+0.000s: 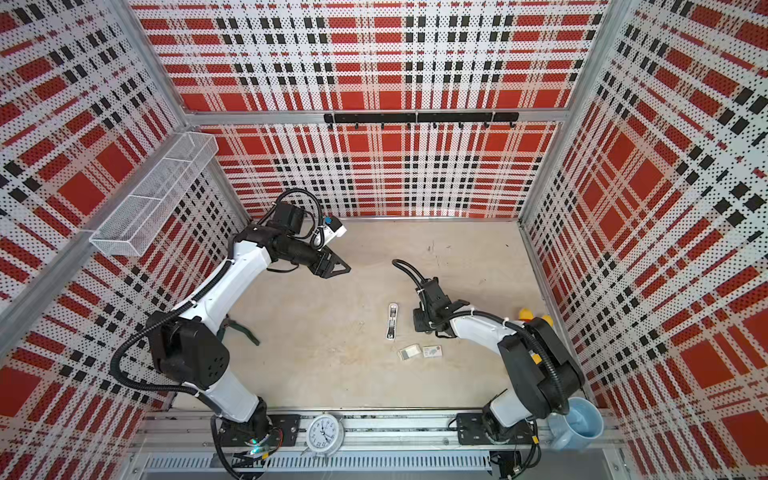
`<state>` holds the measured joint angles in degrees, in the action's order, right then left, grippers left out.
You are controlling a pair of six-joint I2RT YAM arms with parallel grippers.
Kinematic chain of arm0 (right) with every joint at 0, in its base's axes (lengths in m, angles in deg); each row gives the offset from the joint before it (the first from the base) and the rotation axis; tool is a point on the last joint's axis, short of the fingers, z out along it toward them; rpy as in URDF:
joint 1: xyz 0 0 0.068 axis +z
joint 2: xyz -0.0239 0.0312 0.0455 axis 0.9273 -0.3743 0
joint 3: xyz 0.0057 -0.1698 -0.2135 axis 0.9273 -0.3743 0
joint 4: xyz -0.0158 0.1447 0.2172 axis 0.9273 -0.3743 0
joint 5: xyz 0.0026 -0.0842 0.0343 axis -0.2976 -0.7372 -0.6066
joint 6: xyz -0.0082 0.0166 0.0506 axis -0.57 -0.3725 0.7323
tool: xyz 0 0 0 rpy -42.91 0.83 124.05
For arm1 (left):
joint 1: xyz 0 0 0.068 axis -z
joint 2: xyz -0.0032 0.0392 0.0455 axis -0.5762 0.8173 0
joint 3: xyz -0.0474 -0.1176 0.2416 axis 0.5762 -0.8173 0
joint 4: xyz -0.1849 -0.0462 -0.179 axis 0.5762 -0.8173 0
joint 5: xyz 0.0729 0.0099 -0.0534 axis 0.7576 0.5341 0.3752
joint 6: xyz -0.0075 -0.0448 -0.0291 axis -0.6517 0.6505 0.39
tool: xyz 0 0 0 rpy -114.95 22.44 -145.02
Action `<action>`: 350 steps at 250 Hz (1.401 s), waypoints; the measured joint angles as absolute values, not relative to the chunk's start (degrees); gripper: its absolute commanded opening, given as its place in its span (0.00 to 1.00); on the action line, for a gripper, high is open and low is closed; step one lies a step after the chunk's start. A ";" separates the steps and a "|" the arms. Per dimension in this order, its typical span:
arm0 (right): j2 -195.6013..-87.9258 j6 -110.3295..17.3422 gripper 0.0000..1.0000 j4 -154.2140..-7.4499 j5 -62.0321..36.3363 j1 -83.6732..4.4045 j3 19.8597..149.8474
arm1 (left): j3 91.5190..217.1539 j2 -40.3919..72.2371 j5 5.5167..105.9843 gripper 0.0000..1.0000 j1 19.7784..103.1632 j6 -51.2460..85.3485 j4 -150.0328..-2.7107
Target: Load the staples into the stapler
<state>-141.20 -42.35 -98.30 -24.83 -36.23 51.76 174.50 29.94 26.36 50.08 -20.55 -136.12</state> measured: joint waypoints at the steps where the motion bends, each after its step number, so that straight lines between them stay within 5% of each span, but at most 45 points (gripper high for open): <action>1: -141.20 -42.35 0.26 -98.30 -24.86 -36.23 51.76 | 174.50 29.94 26.36 0.64 50.08 -20.55 -136.12; 239: -127.57 -42.57 0.25 -108.69 -22.36 -35.33 52.24 | 174.30 29.66 27.06 0.65 50.08 -20.61 -136.12; 350: -125.05 -33.06 0.24 -115.40 -22.10 -20.23 52.22 | 173.53 27.64 27.47 0.65 50.03 -20.64 -135.94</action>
<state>-125.05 -33.06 -115.40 -22.10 -20.23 52.22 173.53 27.64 27.47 50.03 -20.64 -135.94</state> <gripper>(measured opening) 0.244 0.647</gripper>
